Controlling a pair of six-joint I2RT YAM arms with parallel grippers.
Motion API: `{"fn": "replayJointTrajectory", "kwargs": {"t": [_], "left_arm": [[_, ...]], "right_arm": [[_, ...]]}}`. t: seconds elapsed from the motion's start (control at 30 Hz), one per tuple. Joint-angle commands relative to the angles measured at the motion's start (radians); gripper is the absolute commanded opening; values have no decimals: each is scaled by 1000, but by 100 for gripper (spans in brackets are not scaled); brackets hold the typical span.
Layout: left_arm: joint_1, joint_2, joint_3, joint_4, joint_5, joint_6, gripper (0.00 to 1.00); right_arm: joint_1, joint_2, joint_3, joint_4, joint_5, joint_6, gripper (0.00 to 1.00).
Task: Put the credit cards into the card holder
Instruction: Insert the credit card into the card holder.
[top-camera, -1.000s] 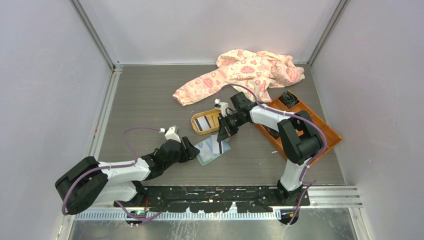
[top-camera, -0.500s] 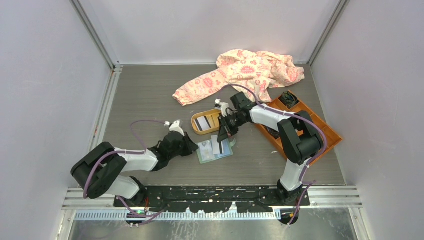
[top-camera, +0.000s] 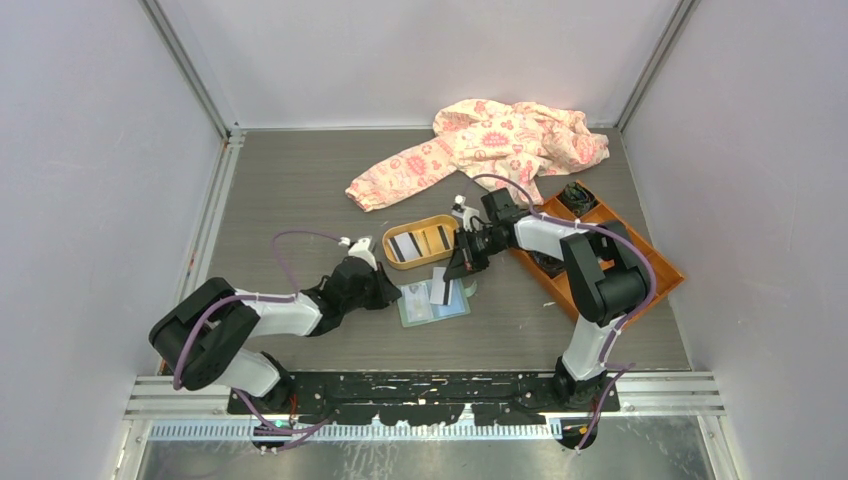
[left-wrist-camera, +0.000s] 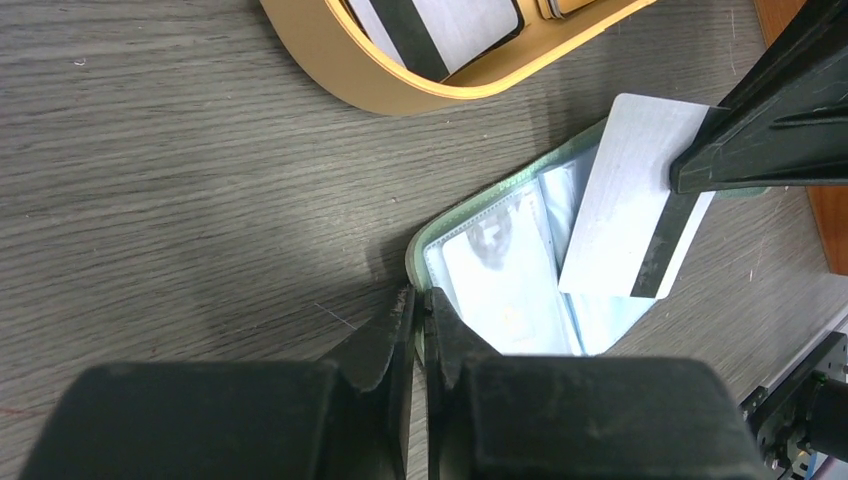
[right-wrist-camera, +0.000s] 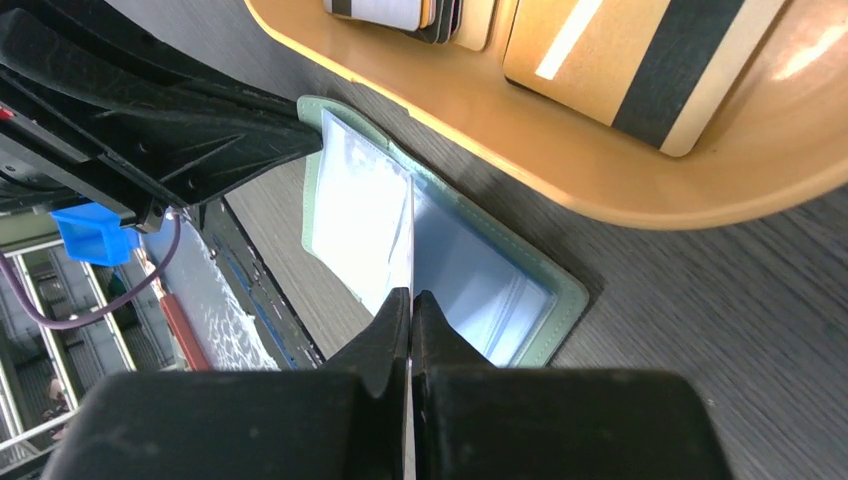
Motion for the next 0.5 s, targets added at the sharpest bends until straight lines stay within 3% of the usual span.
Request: {"fn": "replayJointTrajectory", "kwargs": {"t": [0.0, 0.27, 0.47], "left_arm": [[-1, -9, 11, -64, 13, 36, 8], [0, -88, 19, -121, 18, 54, 14], [1, -224, 30, -274, 7, 96, 32]], "right_arm": [[7, -27, -21, 49, -8, 23, 1], [8, -18, -58, 111, -65, 68, 1], [-16, -48, -66, 132, -85, 86, 1]]}}
